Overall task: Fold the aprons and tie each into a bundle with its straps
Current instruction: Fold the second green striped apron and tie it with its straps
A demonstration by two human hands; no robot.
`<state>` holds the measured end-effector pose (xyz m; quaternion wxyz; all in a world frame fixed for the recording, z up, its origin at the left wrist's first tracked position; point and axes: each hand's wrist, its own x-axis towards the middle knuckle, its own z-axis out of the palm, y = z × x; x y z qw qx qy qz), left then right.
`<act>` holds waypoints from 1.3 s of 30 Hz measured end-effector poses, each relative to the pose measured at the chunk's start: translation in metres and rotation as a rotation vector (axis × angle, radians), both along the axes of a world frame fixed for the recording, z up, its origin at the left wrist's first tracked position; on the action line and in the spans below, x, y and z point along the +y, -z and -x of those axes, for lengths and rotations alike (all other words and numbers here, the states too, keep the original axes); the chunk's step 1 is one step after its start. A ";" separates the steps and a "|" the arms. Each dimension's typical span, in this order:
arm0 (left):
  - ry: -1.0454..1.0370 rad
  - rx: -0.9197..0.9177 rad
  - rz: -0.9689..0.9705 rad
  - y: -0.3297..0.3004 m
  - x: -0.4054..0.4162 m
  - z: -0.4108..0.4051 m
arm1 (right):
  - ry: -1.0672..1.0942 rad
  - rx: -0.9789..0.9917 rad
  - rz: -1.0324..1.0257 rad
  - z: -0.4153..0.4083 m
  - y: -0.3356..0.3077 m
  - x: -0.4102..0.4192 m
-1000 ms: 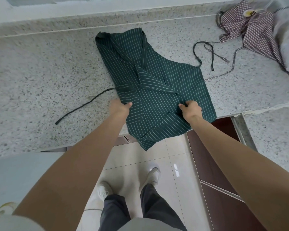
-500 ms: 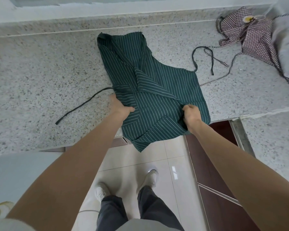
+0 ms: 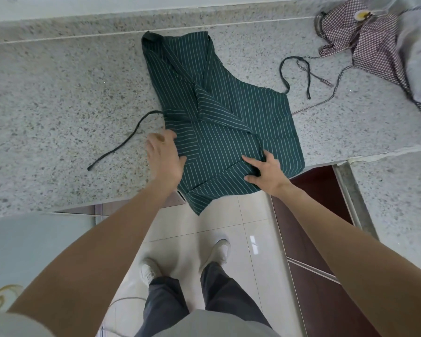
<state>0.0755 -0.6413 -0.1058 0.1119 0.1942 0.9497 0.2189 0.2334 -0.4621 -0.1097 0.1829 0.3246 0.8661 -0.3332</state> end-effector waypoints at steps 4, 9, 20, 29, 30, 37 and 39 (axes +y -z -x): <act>0.462 -0.135 0.112 0.000 -0.018 -0.014 | -0.067 -0.082 -0.091 0.004 0.004 -0.016; 0.658 -0.152 0.349 0.009 -0.027 -0.030 | -0.160 -0.096 -0.516 0.001 0.010 -0.033; 0.817 -0.026 0.248 0.013 -0.049 -0.043 | -0.282 -0.156 -0.252 0.019 -0.001 -0.046; 0.451 -0.373 -0.057 -0.001 -0.072 -0.052 | -0.175 -0.175 -0.083 0.015 0.001 -0.056; 0.405 -0.373 -0.095 -0.005 -0.070 -0.054 | -0.157 -0.147 -0.060 0.012 0.000 -0.060; 0.532 -0.385 -0.123 -0.018 -0.067 -0.066 | -0.333 0.089 -0.406 -0.020 -0.014 -0.099; 0.627 -0.500 -0.083 -0.017 -0.069 -0.068 | -0.309 0.051 -0.498 -0.026 -0.016 -0.101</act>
